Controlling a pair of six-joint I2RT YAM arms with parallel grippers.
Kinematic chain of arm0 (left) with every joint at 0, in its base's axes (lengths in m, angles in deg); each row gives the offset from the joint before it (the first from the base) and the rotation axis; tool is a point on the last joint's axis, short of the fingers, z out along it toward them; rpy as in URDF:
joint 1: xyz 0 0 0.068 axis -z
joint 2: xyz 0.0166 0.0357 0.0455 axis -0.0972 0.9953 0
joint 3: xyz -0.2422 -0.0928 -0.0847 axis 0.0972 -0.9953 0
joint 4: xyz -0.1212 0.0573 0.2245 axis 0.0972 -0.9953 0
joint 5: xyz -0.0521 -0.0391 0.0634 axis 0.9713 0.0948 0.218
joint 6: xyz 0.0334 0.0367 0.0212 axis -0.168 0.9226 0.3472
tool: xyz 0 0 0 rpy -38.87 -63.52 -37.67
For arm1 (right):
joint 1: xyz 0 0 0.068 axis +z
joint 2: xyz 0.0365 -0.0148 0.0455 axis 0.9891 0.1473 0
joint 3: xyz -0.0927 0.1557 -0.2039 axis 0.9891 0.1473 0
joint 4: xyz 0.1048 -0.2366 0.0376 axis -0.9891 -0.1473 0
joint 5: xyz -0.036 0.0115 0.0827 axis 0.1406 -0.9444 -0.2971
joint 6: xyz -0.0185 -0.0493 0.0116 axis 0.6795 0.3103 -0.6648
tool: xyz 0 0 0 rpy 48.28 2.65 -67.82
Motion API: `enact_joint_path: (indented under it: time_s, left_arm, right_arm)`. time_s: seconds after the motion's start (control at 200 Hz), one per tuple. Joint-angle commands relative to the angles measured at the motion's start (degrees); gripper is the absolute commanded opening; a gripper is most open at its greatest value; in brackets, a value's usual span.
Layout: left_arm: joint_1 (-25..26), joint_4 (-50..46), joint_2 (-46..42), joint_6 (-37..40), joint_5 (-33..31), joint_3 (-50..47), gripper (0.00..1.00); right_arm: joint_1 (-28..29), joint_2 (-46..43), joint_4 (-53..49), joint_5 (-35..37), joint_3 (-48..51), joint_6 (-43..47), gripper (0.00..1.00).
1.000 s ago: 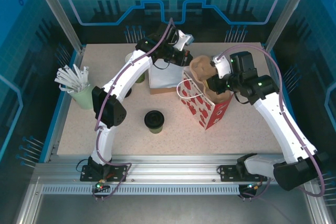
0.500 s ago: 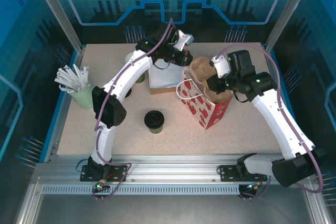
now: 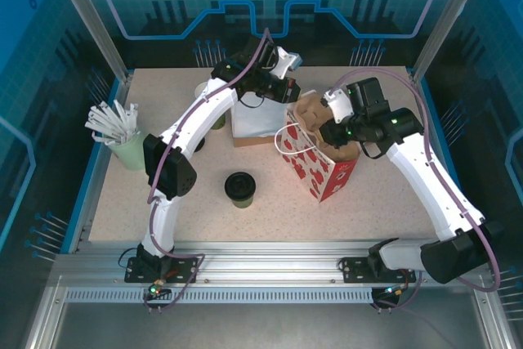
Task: Pack the takeout coffee
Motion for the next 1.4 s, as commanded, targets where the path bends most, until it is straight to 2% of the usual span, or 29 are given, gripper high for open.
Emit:
enact_joint_path:
  time_s: [0.0,0.685,1.391]
  left_arm:
    - [-0.9,1.3,-2.3,0.5,0.9,-0.8,0.00]
    - [-0.9,2.9,-2.7,1.5,1.2,-2.6,0.00]
    - [-1.0,3.4,-3.3,2.2,1.1,-3.6,0.00]
  right_arm:
    - [0.7,0.3,-3.5,2.0,-2.2,1.2,0.20]
    - [1.2,2.2,-5.5,6.4,-3.8,0.6,0.20]
    - [-1.2,1.1,-5.5,5.2,-4.1,-0.6,0.20]
